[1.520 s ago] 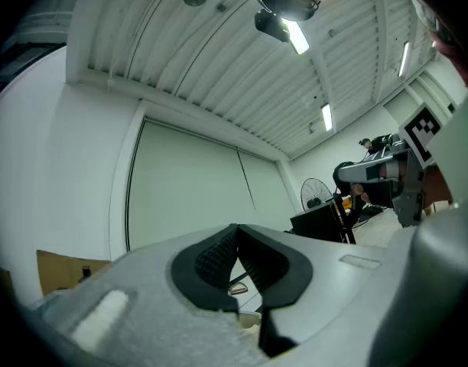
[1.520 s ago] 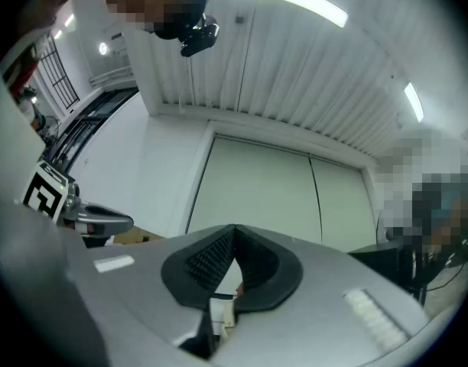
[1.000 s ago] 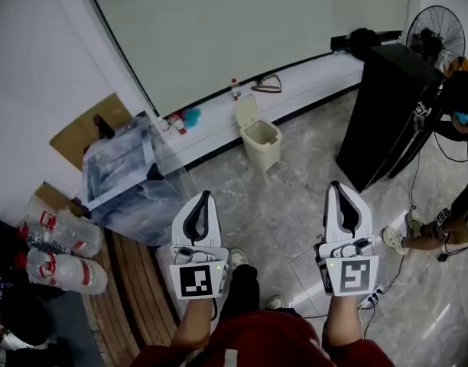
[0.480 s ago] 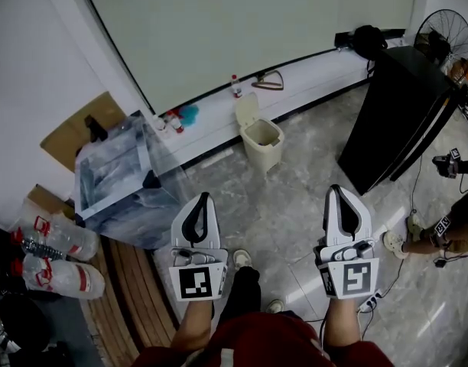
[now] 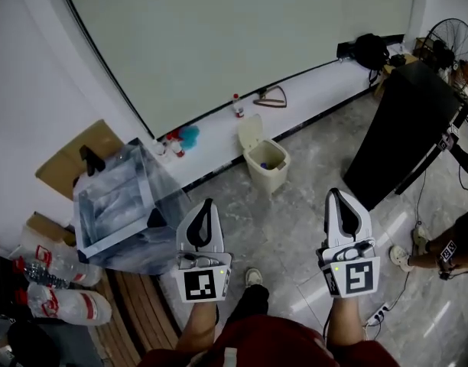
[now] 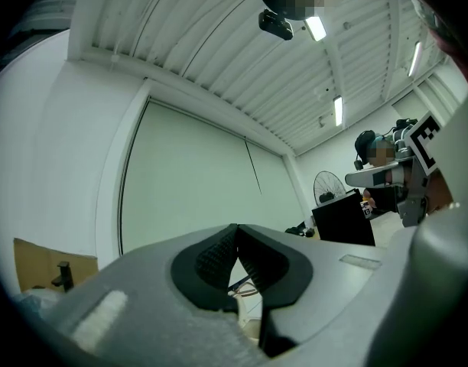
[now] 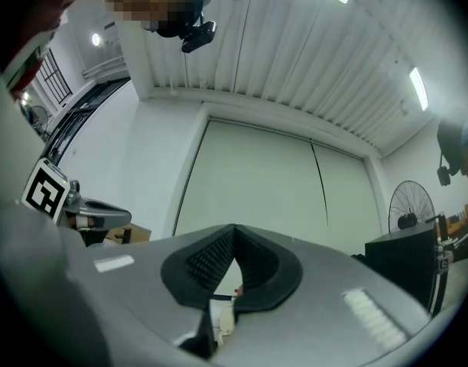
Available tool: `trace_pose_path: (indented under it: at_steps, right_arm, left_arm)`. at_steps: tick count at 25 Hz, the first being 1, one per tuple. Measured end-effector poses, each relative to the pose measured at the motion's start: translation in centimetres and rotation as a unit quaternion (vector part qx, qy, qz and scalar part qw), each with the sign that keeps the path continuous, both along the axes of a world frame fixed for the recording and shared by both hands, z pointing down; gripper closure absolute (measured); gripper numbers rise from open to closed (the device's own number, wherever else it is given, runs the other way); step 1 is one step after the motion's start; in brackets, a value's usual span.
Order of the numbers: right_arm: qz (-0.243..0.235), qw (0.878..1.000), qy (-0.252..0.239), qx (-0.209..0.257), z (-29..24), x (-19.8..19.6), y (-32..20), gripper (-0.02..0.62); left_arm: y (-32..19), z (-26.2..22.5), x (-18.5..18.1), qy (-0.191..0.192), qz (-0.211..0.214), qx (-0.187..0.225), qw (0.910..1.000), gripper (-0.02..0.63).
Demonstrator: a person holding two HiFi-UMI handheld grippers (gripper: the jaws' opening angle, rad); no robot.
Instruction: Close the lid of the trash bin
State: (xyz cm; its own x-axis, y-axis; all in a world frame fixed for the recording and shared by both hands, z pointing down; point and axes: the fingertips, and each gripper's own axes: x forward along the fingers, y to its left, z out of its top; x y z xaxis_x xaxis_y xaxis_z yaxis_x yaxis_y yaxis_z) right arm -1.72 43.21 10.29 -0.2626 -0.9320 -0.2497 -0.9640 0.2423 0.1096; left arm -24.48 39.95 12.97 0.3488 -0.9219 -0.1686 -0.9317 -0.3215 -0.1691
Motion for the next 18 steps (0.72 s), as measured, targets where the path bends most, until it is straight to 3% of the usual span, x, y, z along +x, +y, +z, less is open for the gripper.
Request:
trace_pose_path:
  at_steps: [14, 18]
  right_arm:
    - [0.023, 0.999, 0.014, -0.029, 0.9, -5.5, -14.3, 0.595]
    - [0.024, 0.999, 0.03, -0.031, 0.9, -7.3, -16.6, 0.597]
  left_arm:
    - [-14.9, 0.2, -4.9, 0.014, 0.027, 0.008, 0.9995, 0.61]
    - [-17.7, 0.8, -6.7, 0.027, 0.025, -0.01, 0.9993, 0.61]
